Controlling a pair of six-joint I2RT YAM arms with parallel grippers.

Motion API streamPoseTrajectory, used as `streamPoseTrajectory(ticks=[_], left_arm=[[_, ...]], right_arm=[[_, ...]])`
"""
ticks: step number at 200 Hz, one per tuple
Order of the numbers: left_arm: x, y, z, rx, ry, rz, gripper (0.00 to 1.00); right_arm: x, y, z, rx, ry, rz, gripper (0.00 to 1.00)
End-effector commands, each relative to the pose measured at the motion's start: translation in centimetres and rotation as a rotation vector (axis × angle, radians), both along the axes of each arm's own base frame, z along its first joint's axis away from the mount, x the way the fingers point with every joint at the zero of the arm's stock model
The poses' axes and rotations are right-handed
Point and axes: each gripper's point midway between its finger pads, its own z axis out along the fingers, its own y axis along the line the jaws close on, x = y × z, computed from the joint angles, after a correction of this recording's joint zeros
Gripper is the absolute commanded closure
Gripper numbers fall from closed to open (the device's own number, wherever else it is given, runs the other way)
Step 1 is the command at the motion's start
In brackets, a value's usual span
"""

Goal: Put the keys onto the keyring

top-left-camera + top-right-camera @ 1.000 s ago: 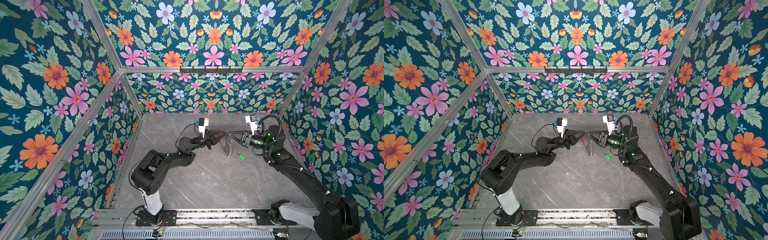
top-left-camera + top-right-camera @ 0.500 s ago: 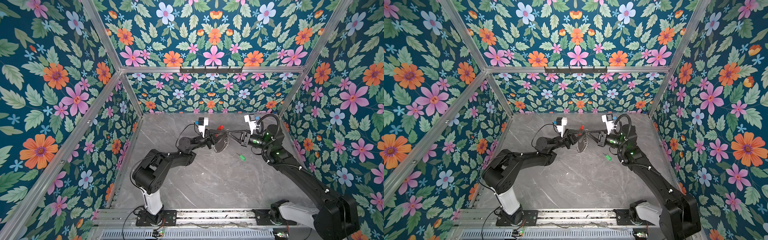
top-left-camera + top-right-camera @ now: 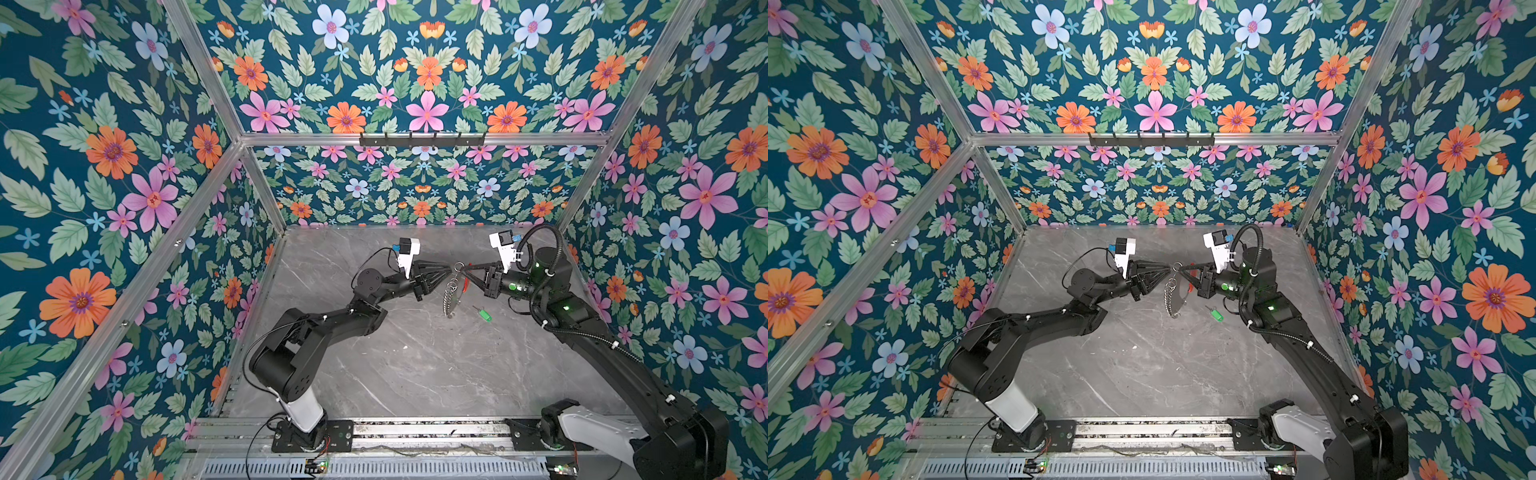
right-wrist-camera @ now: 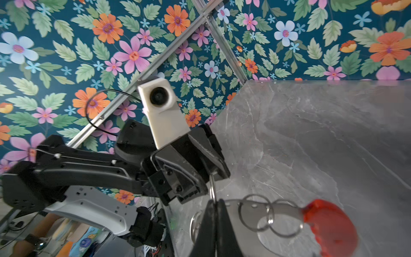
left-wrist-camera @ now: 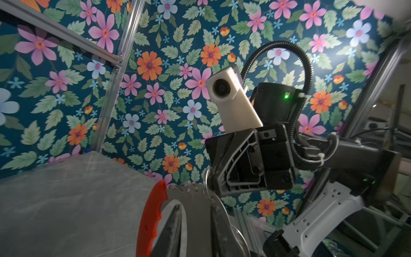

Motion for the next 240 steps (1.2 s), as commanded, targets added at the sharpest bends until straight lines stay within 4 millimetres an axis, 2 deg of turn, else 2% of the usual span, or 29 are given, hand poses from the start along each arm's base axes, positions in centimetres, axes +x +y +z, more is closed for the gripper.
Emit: streamPoseTrajectory(ticks=[1, 40, 81, 126, 184, 210, 240], left_arm=[[0.8, -0.1, -3.2, 0.216, -0.1, 0.088, 0.72], [0.7, -0.2, -4.7, 0.47, -0.241, 0.064, 0.74], [0.3, -0.5, -6.1, 0.619, -0.301, -0.033, 0.75], [-0.5, -1.0, -6.1, 0.615, -0.288, -0.118, 0.75], [0.2, 0.0, -4.4, 0.582, -0.261, -0.068, 0.7], [-0.2, 0.1, -3.5, 0.549, -0.267, -0.08, 0.69], [-0.2, -0.1, -4.2, 0.553, -0.245, -0.095, 0.69]], right_arm=[[0.1, -0.6, -2.4, -0.15, -0.016, -0.022, 1.0], [-0.2, 0.4, -4.2, -0.286, -0.029, 0.006, 1.0], [-0.9, 1.3, -4.7, -0.311, -0.048, 0.054, 1.0], [-1.3, 1.4, -4.6, -0.308, -0.054, 0.064, 1.0], [-1.2, 1.6, -5.3, -0.311, -0.027, 0.07, 1.0], [-1.3, 2.1, -5.2, -0.315, -0.029, 0.083, 1.0], [-1.2, 2.5, -4.7, -0.307, -0.046, 0.087, 1.0]])
